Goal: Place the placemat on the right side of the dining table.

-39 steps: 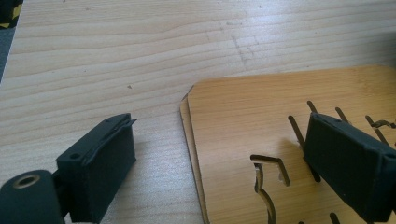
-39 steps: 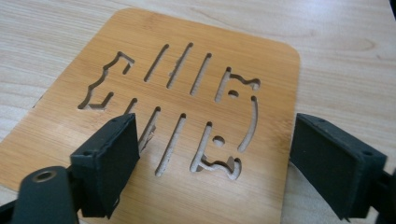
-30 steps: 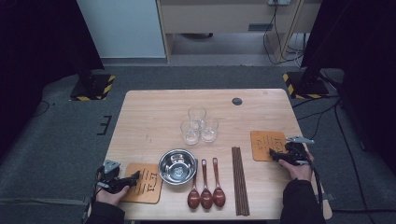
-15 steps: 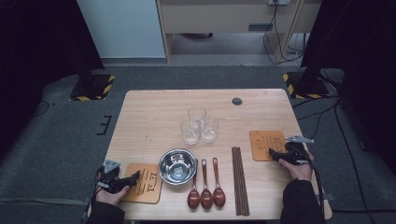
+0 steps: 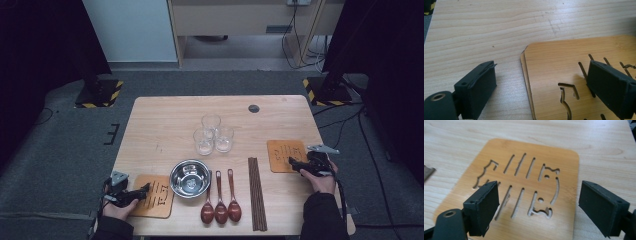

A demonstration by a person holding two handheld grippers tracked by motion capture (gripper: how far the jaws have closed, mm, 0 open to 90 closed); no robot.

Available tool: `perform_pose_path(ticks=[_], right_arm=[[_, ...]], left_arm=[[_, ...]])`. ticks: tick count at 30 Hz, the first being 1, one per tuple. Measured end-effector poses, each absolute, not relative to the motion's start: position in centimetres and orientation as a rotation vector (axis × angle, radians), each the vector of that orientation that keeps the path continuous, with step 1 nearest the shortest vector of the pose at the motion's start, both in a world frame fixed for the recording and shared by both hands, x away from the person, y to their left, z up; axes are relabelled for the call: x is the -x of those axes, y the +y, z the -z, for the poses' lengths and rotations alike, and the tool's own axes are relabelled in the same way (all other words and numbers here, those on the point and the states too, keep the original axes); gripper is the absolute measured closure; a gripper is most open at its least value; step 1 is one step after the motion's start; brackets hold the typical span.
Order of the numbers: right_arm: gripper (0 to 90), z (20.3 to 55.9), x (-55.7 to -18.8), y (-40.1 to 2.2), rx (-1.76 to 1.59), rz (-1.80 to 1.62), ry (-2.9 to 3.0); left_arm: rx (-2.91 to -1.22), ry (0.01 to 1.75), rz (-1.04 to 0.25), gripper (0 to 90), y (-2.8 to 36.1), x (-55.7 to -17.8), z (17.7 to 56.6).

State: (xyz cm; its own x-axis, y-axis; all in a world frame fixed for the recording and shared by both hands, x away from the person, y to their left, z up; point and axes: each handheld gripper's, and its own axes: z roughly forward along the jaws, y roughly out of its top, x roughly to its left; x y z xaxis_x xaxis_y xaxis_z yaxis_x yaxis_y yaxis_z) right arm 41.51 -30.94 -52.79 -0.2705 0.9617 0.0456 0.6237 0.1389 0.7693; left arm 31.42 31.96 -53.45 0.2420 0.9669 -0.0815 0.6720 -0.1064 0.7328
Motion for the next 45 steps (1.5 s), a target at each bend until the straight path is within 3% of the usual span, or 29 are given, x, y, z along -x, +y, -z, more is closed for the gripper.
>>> perform_pose_path(ticks=[14, 16, 29, 37, 42, 45], right_arm=[[26.7, 50.2, -40.4, -31.0, -1.528, -1.103, 1.901], [31.6, 49.6, -40.2, -30.8, -1.497, -1.142, 1.904], [31.3, 47.1, -39.6, -27.7, -1.376, -1.300, 1.908], [26.4, 46.1, -39.4, -25.5, -1.316, -1.384, 1.942], [15.3, 45.2, -39.2, -23.8, -1.266, -1.449, 1.973], [16.8, 44.5, -38.9, -22.9, -1.228, -1.492, 1.993]], left_arm=[[-1.852, 1.500, -0.566, 8.0, 32.0, -31.4, 53.5], [-1.851, 1.500, -0.566, 8.0, 32.0, -31.4, 53.5], [-1.852, 1.499, -0.564, 8.0, 32.0, -31.4, 53.5], [-1.853, 1.498, -0.563, 7.9, 32.0, -31.4, 53.4], [-1.854, 1.498, -0.563, 7.8, 32.0, -31.4, 53.4], [-1.854, 1.498, -0.564, 7.8, 32.0, -31.4, 53.5]])
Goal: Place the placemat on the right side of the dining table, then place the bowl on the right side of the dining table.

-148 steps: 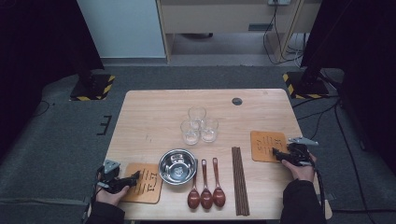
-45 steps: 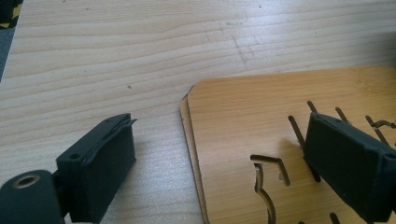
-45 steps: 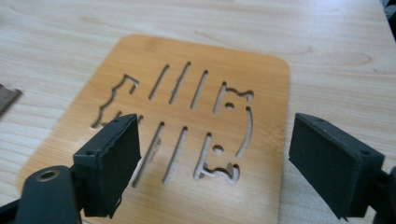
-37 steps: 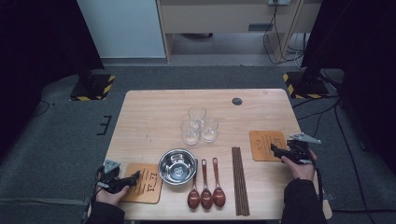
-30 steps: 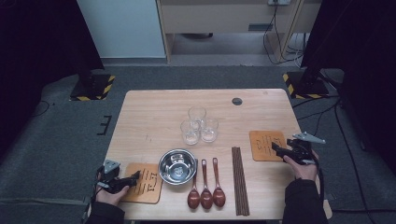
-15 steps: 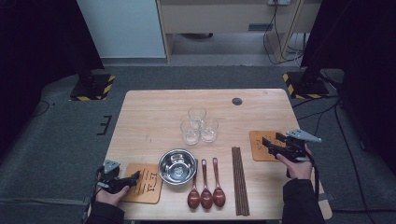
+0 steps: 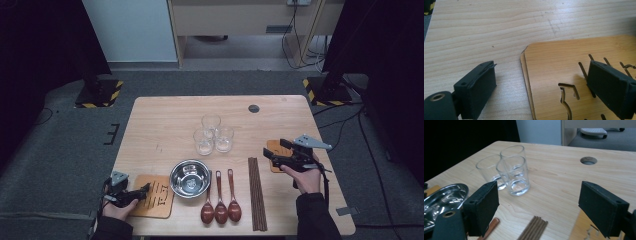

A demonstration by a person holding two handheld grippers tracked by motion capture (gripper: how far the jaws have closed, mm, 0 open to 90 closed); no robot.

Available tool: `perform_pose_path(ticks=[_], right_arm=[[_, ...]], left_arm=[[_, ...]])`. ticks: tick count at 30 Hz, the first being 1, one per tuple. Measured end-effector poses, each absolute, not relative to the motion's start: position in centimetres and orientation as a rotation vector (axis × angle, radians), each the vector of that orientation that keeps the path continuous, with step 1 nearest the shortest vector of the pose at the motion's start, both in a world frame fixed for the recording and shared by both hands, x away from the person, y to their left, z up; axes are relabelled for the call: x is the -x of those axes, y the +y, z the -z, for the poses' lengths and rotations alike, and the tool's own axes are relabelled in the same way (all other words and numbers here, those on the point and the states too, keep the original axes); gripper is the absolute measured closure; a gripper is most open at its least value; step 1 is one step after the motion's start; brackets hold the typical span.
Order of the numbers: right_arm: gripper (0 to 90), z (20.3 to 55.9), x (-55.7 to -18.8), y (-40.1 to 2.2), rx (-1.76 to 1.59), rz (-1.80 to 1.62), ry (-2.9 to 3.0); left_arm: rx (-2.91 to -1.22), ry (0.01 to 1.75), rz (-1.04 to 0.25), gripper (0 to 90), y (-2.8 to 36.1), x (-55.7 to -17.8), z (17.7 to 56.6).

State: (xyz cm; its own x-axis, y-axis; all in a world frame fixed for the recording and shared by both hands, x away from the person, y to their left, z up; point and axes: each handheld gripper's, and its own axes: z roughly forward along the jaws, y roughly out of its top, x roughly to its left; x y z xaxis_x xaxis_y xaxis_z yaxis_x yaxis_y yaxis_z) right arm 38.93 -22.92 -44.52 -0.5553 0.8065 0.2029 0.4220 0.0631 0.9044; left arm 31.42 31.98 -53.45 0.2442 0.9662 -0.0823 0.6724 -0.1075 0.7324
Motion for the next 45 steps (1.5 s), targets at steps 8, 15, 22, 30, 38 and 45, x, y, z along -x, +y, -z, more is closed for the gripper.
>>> perform_pose_path(ticks=[8, 15, 22, 30, 38, 45], right_arm=[[20.8, 43.7, -39.0, -20.9, -1.193, -1.515, 2.017], [27.1, 43.6, -38.8, -19.5, -1.153, -1.514, 2.046], [32.9, 43.4, -38.9, -17.9, -1.128, -1.507, 2.045], [34.4, 43.3, -39.0, -15.2, -1.077, -1.511, 2.094], [33.5, 43.3, -39.1, -12.4, -1.052, -1.482, 2.146], [34.7, 43.5, -39.1, -10.2, -1.062, -1.500, 2.185]], left_arm=[[-1.855, 1.497, -0.563, 7.7, 32.0, -31.4, 53.5], [-1.855, 1.498, -0.564, 7.5, 32.0, -31.4, 53.5], [-1.852, 1.500, -0.563, 6.6, 31.9, -31.5, 53.5], [-1.863, 1.500, -0.560, 3.9, 31.9, -31.5, 53.5], [-1.863, 1.499, -0.560, 3.7, 31.9, -31.5, 53.5], [-1.860, 1.508, -0.561, 2.4, 31.9, -31.6, 53.5]])
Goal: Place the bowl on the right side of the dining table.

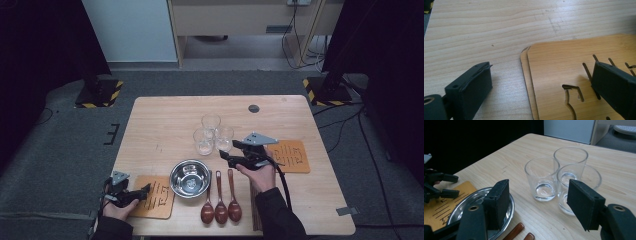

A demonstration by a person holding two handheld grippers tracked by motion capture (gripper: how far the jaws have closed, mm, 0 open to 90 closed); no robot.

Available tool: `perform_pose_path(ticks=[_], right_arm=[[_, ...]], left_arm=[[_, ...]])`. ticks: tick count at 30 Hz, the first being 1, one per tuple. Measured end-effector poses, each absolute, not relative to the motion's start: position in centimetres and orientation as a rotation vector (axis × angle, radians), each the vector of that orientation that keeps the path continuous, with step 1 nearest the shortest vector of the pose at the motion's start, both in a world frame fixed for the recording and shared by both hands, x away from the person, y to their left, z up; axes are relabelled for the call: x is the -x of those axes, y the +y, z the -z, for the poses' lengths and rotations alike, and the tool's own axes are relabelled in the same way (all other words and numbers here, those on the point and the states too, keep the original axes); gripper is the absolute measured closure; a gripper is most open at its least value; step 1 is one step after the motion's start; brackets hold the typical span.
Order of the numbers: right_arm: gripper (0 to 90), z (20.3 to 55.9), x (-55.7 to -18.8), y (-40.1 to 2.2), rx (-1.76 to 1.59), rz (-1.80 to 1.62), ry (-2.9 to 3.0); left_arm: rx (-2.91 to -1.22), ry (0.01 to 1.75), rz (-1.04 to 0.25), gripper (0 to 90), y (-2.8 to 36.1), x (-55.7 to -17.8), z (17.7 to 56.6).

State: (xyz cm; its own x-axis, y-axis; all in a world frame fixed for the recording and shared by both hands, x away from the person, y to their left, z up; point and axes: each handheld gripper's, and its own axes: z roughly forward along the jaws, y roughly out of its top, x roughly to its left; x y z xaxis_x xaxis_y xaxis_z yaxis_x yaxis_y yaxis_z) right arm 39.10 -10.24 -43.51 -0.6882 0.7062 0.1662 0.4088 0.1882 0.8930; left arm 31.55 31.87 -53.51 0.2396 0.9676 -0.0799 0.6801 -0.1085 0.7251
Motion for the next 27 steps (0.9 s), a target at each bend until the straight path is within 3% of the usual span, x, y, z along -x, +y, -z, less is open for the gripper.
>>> perform_pose_path(ticks=[27], right_arm=[[41.3, 45.4, -39.4, -6.2, -1.066, -1.434, 2.300]], left_arm=[[-1.853, 1.515, -0.566, 3.6, 32.2, -31.5, 53.5]])
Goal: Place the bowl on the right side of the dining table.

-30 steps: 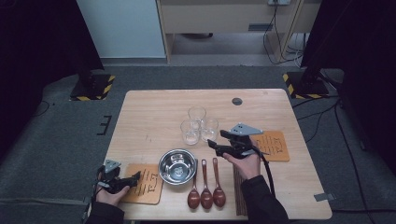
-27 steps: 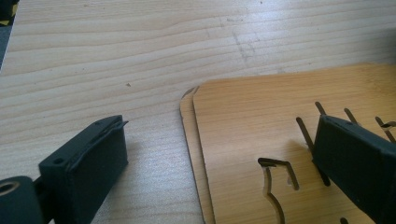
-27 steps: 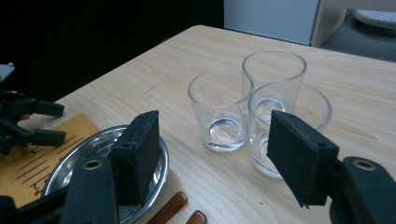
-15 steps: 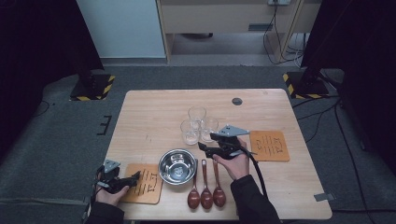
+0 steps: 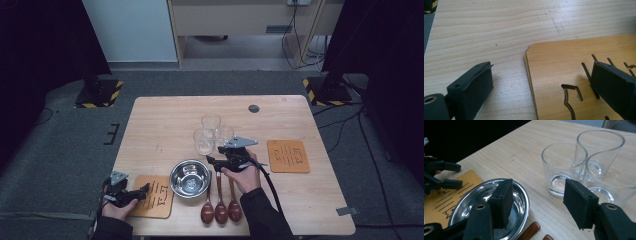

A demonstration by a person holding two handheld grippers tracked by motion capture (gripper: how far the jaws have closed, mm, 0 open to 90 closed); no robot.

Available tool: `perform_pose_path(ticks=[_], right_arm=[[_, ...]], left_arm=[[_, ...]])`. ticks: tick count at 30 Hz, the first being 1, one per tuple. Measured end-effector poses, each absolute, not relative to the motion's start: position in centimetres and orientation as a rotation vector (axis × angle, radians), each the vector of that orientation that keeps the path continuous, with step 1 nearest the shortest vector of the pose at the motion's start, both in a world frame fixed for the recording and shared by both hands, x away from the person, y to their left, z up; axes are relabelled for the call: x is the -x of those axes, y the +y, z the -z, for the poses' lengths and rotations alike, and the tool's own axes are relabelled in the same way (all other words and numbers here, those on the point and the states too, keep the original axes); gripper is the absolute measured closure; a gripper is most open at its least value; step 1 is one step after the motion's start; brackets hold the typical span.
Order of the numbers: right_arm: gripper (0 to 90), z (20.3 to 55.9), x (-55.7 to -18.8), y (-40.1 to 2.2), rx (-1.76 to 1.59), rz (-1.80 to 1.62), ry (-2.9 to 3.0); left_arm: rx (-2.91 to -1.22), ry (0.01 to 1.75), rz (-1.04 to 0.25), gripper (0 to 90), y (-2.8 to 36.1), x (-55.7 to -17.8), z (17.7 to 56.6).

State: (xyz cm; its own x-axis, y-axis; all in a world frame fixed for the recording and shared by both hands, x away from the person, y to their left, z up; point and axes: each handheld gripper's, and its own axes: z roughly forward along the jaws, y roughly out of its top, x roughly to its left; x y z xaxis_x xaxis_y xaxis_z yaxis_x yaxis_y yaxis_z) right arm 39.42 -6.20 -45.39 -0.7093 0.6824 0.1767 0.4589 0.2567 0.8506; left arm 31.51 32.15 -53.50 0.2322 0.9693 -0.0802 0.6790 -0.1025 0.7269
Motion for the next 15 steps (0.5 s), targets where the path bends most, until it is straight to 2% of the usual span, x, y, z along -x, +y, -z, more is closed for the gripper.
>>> perform_pose_path(ticks=[15], right_arm=[[46.6, 47.3, -39.7, -4.3, -1.096, -1.381, 2.390]], left_arm=[[-1.853, 1.514, -0.566, 3.5, 32.2, -31.5, 53.5]])
